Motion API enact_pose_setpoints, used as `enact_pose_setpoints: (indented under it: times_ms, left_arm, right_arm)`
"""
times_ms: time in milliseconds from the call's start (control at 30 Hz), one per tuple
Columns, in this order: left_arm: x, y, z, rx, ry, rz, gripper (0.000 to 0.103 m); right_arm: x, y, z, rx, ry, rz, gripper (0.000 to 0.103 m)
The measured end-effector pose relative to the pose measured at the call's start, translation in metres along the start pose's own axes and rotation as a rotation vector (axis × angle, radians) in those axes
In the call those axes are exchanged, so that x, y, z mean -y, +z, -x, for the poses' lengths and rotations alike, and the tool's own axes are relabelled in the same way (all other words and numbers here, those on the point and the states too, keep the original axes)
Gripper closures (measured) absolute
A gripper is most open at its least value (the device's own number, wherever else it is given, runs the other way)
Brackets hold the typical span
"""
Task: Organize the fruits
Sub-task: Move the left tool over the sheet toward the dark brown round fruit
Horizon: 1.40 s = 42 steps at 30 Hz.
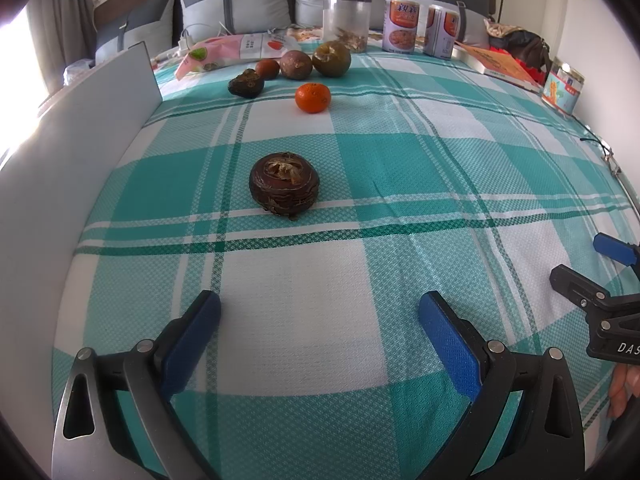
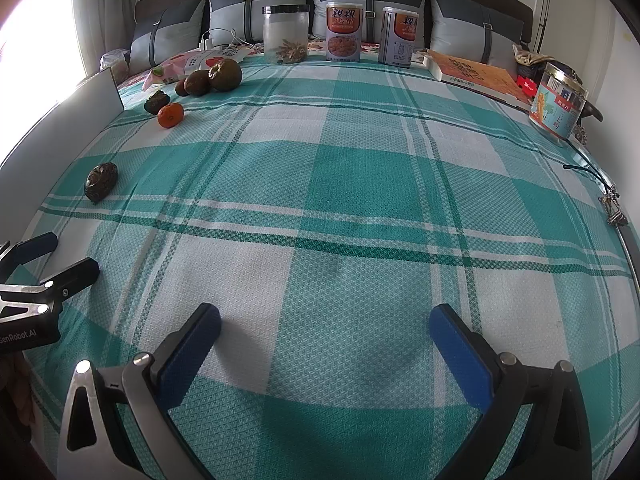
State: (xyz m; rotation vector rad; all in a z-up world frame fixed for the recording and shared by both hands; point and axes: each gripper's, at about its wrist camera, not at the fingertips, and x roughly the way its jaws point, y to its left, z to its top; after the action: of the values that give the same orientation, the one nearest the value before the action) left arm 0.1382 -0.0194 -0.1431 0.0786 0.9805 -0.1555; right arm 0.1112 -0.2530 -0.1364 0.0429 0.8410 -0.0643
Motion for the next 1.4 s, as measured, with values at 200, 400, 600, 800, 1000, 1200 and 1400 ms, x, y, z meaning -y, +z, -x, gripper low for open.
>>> enact_pose_setpoints:
  times_ms: [200,400,600,800,1000,1200,1400]
  left_arm:
    - [0.000,0.000,0.000,0.001,0.001,0.000,0.002]
    - [0.000,0.000,0.000,0.001,0.001,-0.001,0.002]
    - [0.000,0.000,-0.001,0.002,0.001,-0.001,0.002]
    - [0.000,0.000,-0.001,0.002,0.002,-0.001,0.002]
    - [0.001,0.000,-0.001,0.003,0.004,-0.001,0.002]
    - [0.001,0.000,-0.001,0.003,0.003,-0.001,0.002]
    - [-0.019,-0.003,0.009,0.019,-0.172,0.045,0.003]
  right_arm:
    - [0.000,0.000,0.000,0.000,0.000,0.000,0.000]
    - [0.000,0.000,0.000,0.000,0.001,-0.001,0.000]
    - [0.000,0.000,0.000,0.000,0.001,-0.001,0.000]
    - [0.000,0.000,0.000,0.000,0.001,-0.002,0.000]
    - [0.000,0.000,0.000,0.000,0.001,-0.002,0.000]
    - [0.000,0.000,0.000,0.000,0.001,-0.002,0.000]
    - [0.000,0.000,0.000,0.000,0.002,-0.002,0.000]
